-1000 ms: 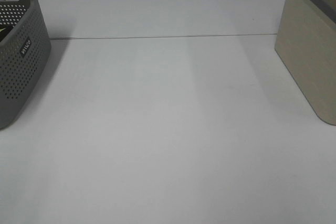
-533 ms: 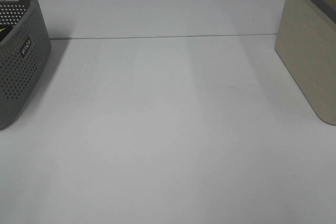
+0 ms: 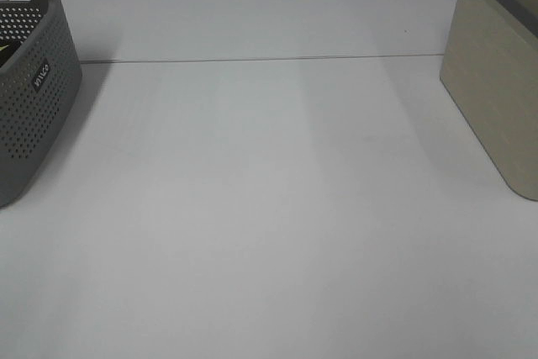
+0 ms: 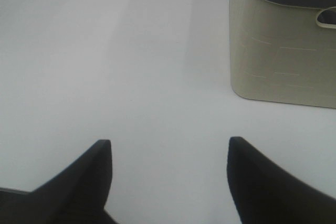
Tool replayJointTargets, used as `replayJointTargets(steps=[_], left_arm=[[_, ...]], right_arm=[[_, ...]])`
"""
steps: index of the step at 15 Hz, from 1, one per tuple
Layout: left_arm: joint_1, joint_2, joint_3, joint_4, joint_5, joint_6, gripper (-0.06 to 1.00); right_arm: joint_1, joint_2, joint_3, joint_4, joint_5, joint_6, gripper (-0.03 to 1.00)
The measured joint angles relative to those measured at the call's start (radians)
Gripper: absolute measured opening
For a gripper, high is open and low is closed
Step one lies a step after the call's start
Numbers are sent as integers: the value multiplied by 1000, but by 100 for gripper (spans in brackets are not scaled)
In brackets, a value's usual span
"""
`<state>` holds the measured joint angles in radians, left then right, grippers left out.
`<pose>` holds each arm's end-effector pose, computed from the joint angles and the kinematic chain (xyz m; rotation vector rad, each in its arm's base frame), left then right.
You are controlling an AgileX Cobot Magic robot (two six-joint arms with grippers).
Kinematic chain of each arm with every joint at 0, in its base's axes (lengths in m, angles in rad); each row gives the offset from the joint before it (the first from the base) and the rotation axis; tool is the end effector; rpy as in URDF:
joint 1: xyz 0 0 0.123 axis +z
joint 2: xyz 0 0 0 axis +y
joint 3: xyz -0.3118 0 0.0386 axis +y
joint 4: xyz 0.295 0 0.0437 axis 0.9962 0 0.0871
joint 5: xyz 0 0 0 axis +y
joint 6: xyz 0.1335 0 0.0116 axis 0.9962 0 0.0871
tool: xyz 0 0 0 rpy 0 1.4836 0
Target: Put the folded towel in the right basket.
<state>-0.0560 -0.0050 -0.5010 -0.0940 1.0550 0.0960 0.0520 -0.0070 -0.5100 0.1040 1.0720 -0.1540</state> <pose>0.0438 -0.0134 0.2819 0.1585 2.0239 -0.0871 0.0413 0.0144 0.2833 -0.2157 2.0233 0.0602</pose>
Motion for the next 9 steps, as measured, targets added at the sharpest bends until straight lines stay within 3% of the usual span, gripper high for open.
replayJointTargets(steps=[9], left_arm=[[0, 0, 0, 0, 0, 0, 98]], right_arm=[[0, 0, 0, 0, 0, -5, 61]])
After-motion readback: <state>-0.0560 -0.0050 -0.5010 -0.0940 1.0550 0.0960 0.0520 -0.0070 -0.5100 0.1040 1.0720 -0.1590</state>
